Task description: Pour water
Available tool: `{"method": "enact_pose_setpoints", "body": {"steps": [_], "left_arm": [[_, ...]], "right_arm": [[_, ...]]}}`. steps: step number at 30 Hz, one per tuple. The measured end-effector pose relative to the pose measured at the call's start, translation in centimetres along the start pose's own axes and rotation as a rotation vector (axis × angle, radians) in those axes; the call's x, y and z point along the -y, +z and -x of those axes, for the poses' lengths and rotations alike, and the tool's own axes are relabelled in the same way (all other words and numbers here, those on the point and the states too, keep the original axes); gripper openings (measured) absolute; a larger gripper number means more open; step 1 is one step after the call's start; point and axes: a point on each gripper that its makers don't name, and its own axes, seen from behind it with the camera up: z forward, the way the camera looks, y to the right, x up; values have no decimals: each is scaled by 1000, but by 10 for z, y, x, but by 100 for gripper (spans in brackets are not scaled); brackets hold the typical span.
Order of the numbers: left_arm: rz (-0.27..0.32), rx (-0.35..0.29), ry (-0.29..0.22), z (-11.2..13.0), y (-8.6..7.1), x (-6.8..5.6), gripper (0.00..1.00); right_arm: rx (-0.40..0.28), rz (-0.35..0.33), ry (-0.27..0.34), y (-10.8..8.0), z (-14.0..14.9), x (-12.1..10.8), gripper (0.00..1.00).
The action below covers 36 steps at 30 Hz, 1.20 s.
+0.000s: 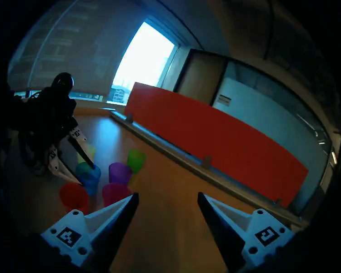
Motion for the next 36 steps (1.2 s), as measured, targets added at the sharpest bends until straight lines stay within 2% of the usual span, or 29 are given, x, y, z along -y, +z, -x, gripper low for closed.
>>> {"method": "enact_pose_setpoints", "body": {"steps": [4, 8, 17, 22, 29, 36], "left_arm": [[-13, -28, -8, -5, -8, 2, 88], [-37, -83, -38, -19, -18, 8, 88], [-77, -241, -97, -56, -56, 21, 88], [-95, -301, -97, -71, -79, 26, 87], [-122, -374, -70, -91, -109, 28, 88], [-119, -437, -81, -107, -130, 26, 88]], "right_arm": [[-5, 4, 7, 2, -3, -1, 100], [-13, 3, 16, 4, -8, 0, 100], [-20, -22, 23, 14, -17, 7, 100], [-23, -39, 31, 23, -22, 11, 100], [-20, -64, 30, 40, -28, 17, 100], [-12, -103, 39, 63, -34, 22, 100]]}}
